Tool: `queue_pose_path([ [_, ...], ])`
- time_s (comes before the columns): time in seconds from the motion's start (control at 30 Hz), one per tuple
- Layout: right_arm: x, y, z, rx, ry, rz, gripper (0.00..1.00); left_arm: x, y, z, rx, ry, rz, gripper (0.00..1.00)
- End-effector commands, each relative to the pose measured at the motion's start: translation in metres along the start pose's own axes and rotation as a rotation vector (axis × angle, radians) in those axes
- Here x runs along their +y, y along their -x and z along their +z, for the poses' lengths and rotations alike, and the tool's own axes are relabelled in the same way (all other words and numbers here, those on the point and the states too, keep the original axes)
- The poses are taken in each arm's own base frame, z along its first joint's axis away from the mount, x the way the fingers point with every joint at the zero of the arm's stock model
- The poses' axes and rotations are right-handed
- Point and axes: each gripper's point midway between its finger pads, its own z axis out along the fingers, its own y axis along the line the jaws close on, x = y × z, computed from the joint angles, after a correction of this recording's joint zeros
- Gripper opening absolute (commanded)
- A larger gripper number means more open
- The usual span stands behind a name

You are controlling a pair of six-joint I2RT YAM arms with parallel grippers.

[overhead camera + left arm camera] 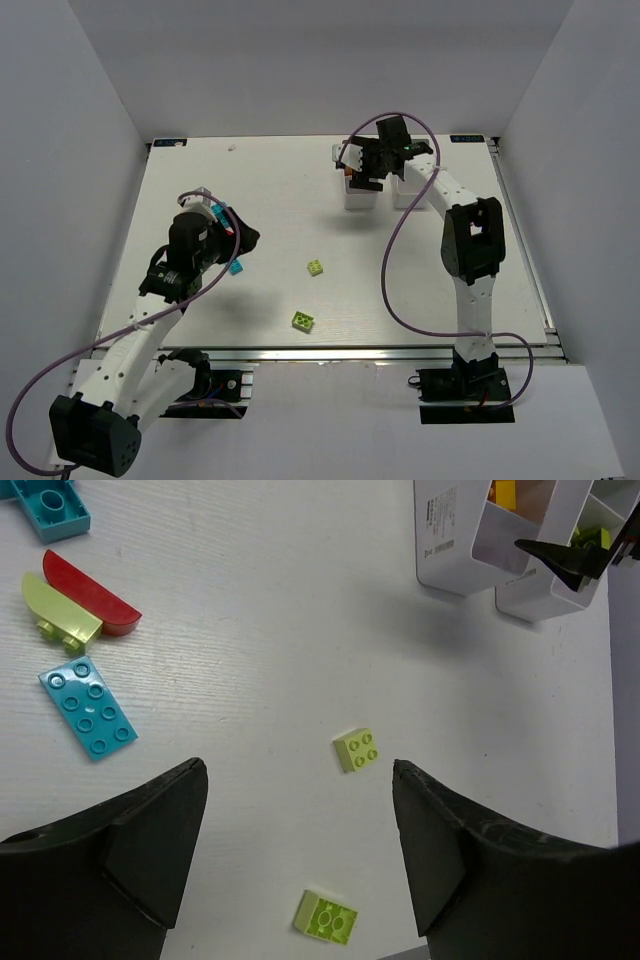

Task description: Sort the legos into containers by color

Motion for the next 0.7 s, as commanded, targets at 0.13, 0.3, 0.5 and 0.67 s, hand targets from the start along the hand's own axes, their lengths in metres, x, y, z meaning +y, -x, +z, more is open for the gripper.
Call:
queue_pose_path([
  [0.13,-0.044,0.020,-0.044,-0.042,-0.127,0.004,0.90,-0.004,0.026,0.000,-0.011,0.073,-0.042,0.84],
  [0.3,-0.063,0.040,-0.108,-0.135,-0.243,0.116,0.89,0.000,0.035,0.004,0.007,0.130,-0.107,0.83],
  [0.5,-0.014,0.065,-0.152,-0.297,-0.221,0.307,0.76,0.035,0.014,0.017,0.099,0.233,-0.182,0.33],
  [0.67,0.087,0.104,-0.178,-0.492,0.069,0.357,0.16,0.078,-0.008,0.027,0.183,0.350,-0.250,0.50],
])
